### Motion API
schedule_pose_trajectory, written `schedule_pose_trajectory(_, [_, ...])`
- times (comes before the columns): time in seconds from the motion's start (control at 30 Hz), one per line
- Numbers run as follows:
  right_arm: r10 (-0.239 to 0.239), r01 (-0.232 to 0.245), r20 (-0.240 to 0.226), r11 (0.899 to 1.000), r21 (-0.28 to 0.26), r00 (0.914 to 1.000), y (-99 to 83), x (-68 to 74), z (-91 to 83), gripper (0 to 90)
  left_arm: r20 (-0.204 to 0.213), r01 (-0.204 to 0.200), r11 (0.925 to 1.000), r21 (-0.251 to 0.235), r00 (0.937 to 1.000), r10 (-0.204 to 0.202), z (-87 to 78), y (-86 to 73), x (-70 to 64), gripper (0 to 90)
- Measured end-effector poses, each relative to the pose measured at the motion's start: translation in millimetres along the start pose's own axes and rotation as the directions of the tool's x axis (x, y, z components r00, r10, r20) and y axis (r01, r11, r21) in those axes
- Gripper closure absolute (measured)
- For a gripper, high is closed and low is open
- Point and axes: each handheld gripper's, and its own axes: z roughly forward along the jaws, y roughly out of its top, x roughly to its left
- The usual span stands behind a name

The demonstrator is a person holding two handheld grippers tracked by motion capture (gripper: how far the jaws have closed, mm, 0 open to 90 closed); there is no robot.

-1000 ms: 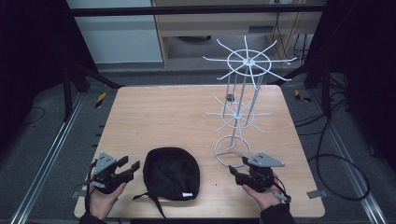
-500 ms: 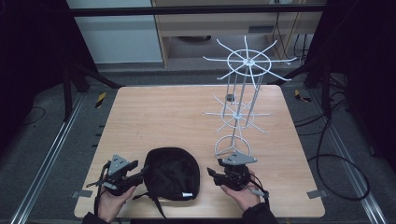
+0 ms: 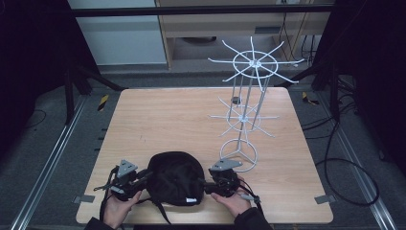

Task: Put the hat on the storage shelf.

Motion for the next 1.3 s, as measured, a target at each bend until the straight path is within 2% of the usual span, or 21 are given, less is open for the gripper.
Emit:
schedule_pose_trajectory(0.2, [0.013,-0.012,-0.014,1.000,0.028,0.9998,-4.6,0.1,12.5,46.4,-0.005,-0.004,0.9999,0.016,1.0000,0.004,2.0,-1.2,2.7,77.3])
schedule_pose_trajectory(0.37, [0.049,-0.047,-0.036,0.997,0.063,0.9981,-6.5,-1.2,19.3,52.4,-0.010,-0.016,0.9993,0.035,0.9998,0.016,4.6,-2.0,4.2,78.7])
schedule_pose_trajectory(0.43, [0.055,-0.053,-0.032,0.995,0.080,0.9979,-7.2,-1.0,21.1,56.8,-0.009,-0.009,0.9994,0.034,0.9999,0.009,5.4,-1.9,4.7,78.9])
schedule_pose_trajectory(0.5, [0.066,-0.063,-0.041,0.995,0.079,0.9970,-7.2,-1.7,21.3,62.2,-0.009,-0.005,0.9993,0.037,0.9999,0.006,5.4,-1.6,5.5,79.0])
schedule_pose_trajectory(0.63, [0.095,-0.093,-0.022,0.994,0.061,0.9952,-6.5,-4.6,18.4,75.7,0.013,0.010,0.9994,0.033,0.9999,-0.011,5.5,-0.8,6.4,79.1])
schedule_pose_trajectory(0.73, [0.092,-0.091,-0.006,0.996,0.009,0.9958,-2.7,-8.0,10.8,80.9,0.022,0.004,0.9995,0.031,0.9997,-0.005,6.8,-0.5,4.1,79.0])
schedule_pose_trajectory(0.83, [0.070,-0.070,0.006,0.996,-0.053,0.9975,2.9,-8.9,-0.4,82.0,0.025,-0.002,0.9995,0.031,0.9997,0.001,8.7,0.0,1.5,78.8])
schedule_pose_trajectory(0.87, [0.070,-0.070,0.006,0.996,-0.053,0.9975,2.9,-8.9,-0.4,82.0,0.025,-0.002,0.9995,0.031,0.9997,0.001,8.7,0.0,1.5,78.7])
schedule_pose_trajectory(0.9, [0.042,-0.040,0.010,0.992,-0.117,0.9991,8.1,-7.8,-11.0,82.6,0.027,-0.008,0.9994,0.033,0.9996,0.007,11.4,0.7,-1.1,78.5])
schedule_pose_trajectory(0.93, [0.034,-0.032,0.010,0.991,-0.130,0.9994,9.5,-6.6,-14.1,82.7,0.029,-0.007,0.9994,0.033,0.9996,0.006,13.2,1.1,-2.5,78.5])
schedule_pose_trajectory(1.07, [-0.049,0.046,-0.010,0.978,-0.203,0.9988,15.7,1.6,-24.5,82.8,0.022,-0.017,0.9991,0.039,0.9996,0.016,20.4,3.2,-6.4,77.8])
schedule_pose_trajectory(1.17, [-0.104,0.094,-0.032,0.968,-0.231,0.9940,17.8,9.1,-27.8,82.8,0.022,-0.009,0.9994,0.034,0.9997,0.009,24.7,4.6,-5.6,77.4])
schedule_pose_trajectory(1.23, [-0.131,0.117,-0.042,0.963,-0.243,0.9905,18.3,13.3,-28.5,82.7,0.027,0.012,0.9996,0.024,0.9996,-0.013,28.2,6.6,-3.1,77.4])
schedule_pose_trajectory(1.3, [-0.143,0.127,-0.053,0.963,-0.238,0.9883,18.0,15.9,-27.2,82.7,0.040,0.026,0.9994,0.021,0.9988,-0.027,32.9,8.9,-0.5,77.4])
